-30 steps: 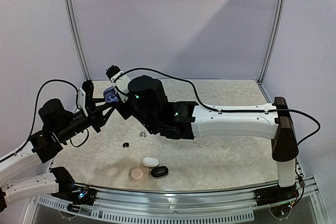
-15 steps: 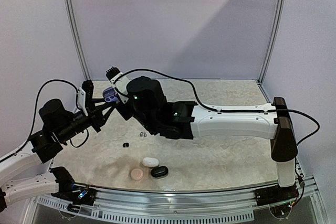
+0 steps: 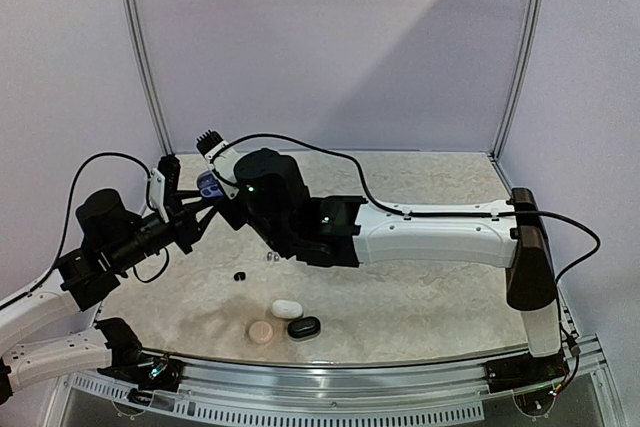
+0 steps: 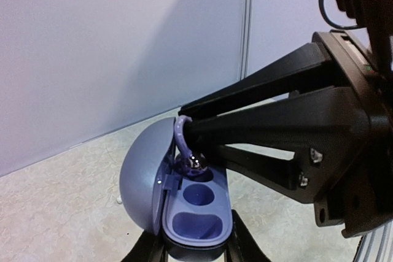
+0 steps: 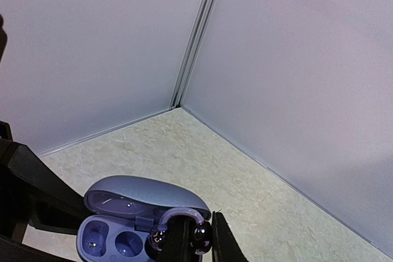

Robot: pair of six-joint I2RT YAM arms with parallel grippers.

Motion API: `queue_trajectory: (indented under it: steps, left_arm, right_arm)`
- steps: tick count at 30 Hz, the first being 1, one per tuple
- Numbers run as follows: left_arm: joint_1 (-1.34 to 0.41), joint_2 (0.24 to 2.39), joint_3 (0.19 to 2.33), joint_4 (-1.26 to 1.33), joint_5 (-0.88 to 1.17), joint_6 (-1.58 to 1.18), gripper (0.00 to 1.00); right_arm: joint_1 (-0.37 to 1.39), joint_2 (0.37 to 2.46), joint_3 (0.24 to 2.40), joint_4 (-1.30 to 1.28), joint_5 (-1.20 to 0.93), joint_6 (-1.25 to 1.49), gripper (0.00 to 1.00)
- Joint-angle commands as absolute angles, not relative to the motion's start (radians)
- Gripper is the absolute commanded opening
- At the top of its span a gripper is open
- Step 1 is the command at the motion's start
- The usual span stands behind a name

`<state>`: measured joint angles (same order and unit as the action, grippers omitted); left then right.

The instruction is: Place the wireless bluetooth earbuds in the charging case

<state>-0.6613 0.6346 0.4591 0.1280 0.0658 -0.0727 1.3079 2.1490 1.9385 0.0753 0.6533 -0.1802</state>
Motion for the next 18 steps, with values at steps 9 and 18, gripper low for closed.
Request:
queue_trajectory:
  steps: [9,18]
  left_arm:
    - [-0.678,0.62,0.494,0.212,0.039,-0.104,0.0]
    - [-0.671,0.615,0.502,0.195,0.033,-0.112,0.0]
  right_arm:
    - [1.302,2.183,1.934,0.0,0.633,-0.172,0.08]
    - [1.304,2.183,1.933,-0.051,0.62,-0.179,0.2]
